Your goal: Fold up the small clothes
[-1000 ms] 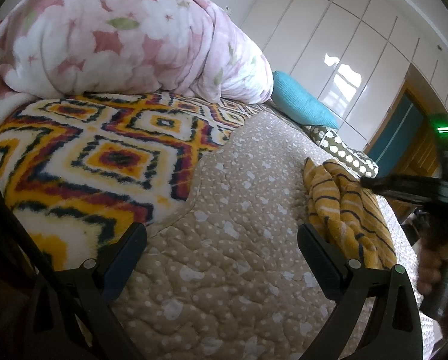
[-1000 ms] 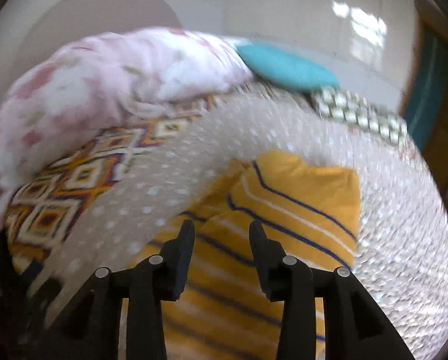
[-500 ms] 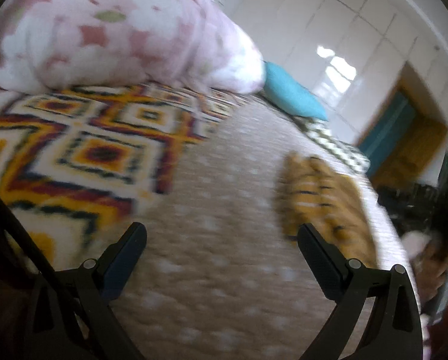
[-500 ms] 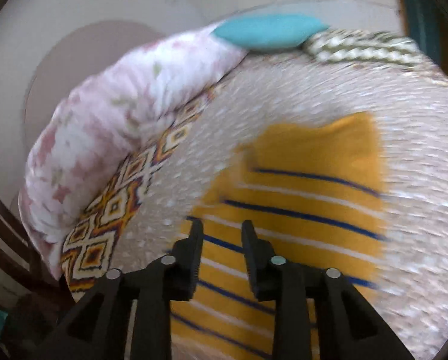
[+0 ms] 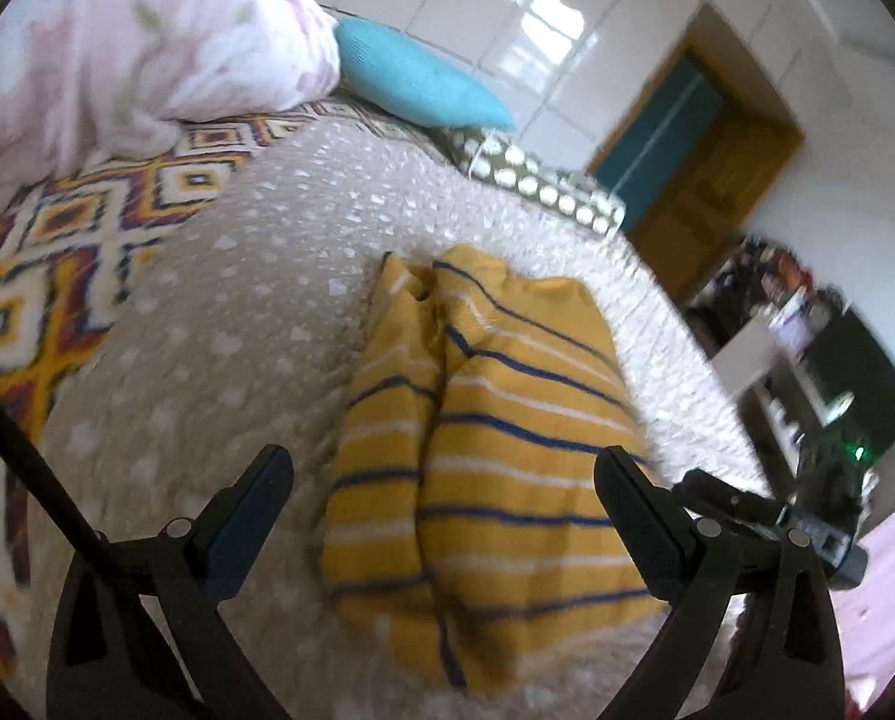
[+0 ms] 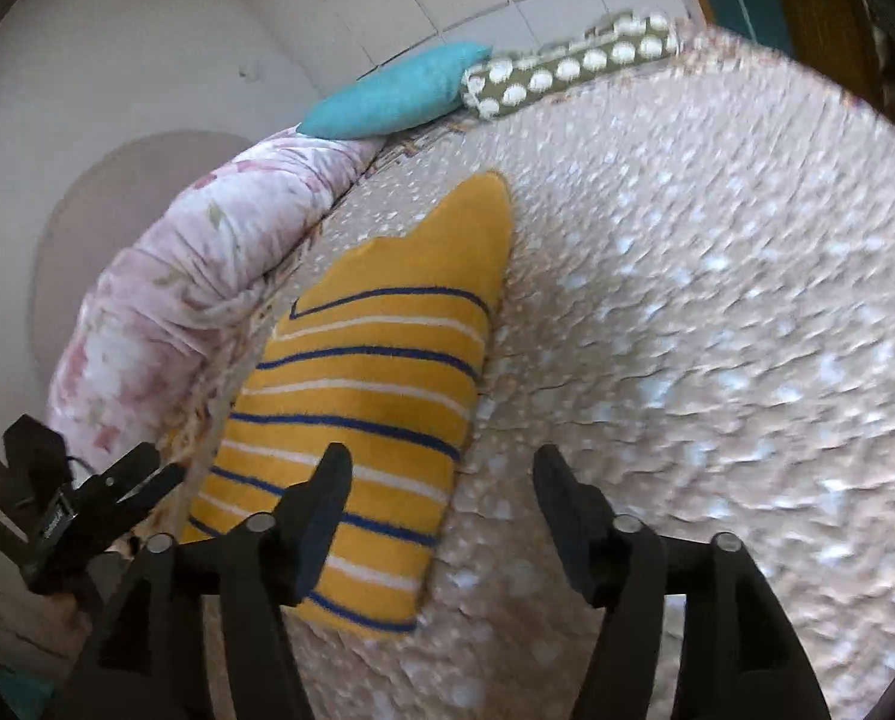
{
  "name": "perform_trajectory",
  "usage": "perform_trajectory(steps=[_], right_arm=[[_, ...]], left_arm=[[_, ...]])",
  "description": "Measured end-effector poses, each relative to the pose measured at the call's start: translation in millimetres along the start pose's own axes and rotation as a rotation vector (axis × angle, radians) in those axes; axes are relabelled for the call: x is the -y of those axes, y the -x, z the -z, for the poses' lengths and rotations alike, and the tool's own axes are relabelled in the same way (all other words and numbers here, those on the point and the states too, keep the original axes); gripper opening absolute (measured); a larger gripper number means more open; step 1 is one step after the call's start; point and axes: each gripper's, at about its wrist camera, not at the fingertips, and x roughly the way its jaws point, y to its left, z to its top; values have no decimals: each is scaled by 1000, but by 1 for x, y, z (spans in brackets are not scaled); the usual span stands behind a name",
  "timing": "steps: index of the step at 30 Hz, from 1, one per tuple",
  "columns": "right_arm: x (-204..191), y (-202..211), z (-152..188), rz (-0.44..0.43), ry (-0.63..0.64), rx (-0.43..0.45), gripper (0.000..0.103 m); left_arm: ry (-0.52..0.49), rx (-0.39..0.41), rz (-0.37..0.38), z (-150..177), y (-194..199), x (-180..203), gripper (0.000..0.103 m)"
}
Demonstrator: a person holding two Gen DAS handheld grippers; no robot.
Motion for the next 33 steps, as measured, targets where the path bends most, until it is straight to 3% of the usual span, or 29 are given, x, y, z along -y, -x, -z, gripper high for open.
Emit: perform_trajectory(steps=[1,4,5,7,8,9,11,14,18,20,21,23,26,28,33], right_arm=[[3,-11,-2,-21,-25,-17,69],[7,-45,-6,-91,-87,-56,69],[8,-53,-8,-112,-104,-47,69],[5,-63,-13,-152,-127,-37,68],[4,-71,-15,-181,-155,-59,54],[4,-76,-17,-196,-172,-73,44],[7,-73,-23,-229,-192,-82,32],[6,-43,-34,-240,-155,-32,28],[14,22,-46,-172,-85,72,28],[24,46,-46,-51,-33,101,31],[32,52,-44,-7,-33,95,38],[58,62,-33,69,-73,78,43],[89,84,-11,74,-141,159,45],[106,95,3,33,-198,215,47],[134,97,22,-56,-311,266,45]], left_arm=[[-28,-13,-71,-2,-13,0,100],[-65,-80,-177,3,-43,-5,100],[-43,-115,-159,6,-51,-10,100],[-12,-113,-138,5,-52,-14,100],[-5,-116,-122,4,-52,-12,96],[8,-129,-85,5,-52,-8,89],[22,-155,-43,6,-55,2,62],[3,-165,-7,6,-59,34,58],[-26,-185,112,8,-62,84,56],[-20,-181,128,9,-66,99,56],[-11,-184,135,8,-68,101,56],[16,-185,142,6,-65,102,57],[31,-166,145,0,-52,100,59],[3,-165,130,-5,-46,104,59],[-87,-215,154,-10,-61,135,59]])
